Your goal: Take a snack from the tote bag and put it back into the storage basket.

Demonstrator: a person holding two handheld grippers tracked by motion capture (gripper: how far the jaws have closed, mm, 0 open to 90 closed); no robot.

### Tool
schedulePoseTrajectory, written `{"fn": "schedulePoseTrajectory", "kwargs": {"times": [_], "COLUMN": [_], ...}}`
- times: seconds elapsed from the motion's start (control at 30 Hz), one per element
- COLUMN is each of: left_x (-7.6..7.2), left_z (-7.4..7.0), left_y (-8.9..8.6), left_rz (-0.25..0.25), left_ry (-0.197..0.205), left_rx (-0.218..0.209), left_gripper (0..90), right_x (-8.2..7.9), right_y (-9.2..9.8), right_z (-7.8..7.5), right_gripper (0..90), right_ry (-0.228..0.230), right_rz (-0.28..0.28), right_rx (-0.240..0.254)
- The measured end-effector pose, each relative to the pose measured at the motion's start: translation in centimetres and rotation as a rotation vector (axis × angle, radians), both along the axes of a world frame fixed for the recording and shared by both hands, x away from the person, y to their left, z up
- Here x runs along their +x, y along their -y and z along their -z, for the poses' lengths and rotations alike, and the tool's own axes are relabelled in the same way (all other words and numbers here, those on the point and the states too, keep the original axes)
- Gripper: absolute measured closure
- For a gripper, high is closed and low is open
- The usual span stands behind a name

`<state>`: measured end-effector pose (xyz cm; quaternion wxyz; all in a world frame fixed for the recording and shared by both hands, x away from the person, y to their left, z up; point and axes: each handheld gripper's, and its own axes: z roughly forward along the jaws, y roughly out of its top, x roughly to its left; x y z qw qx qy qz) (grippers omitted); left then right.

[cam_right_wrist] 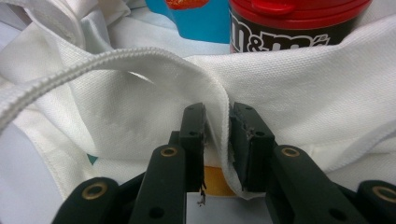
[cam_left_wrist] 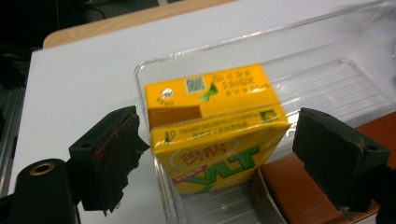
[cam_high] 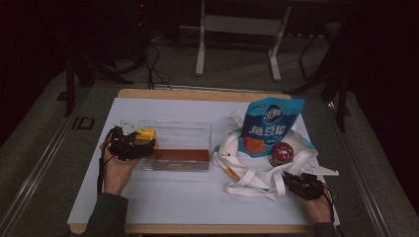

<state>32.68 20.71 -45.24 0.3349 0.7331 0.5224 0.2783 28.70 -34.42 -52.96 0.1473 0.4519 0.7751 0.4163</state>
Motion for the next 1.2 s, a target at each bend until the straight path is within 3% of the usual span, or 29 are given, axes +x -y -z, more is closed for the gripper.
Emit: {"fn": "schedulePoseTrajectory", "kwargs": {"times": [0.2,0.5,0.8,0.9,0.97,1.2], "left_x": [-0.4,-1.0,-1.2,-1.1,-1.0,-1.0], "left_z": [-1.0,-2.6,-3.0,-2.8,-2.6,-2.3], "left_y": [0.7,2.9,4.8,5.9,6.4,7.9], "left_rz": [0.022,0.130,0.252,0.294,0.314,0.375], "left_ry": [0.037,0.082,0.072,0.060,0.055,0.041], "left_rx": [0.012,0.001,-0.059,-0.051,-0.048,-0.095], "left_gripper": [15.0,14.9,14.9,14.6,14.6,14.6], "right_x": [0.0,0.0,0.0,0.0,0.0,-0.1], "right_y": [0.0,0.0,0.1,0.1,0.1,0.1], "right_z": [0.0,0.0,0.1,0.1,0.1,0.3], "right_gripper": [74.1,73.8,68.7,67.3,66.2,61.8], "right_ry": [-0.001,0.000,0.008,0.009,0.013,0.044], "right_rz": [0.002,0.001,0.011,0.017,0.020,0.017], "right_rx": [-0.001,0.000,0.003,0.002,-0.002,-0.019]}}
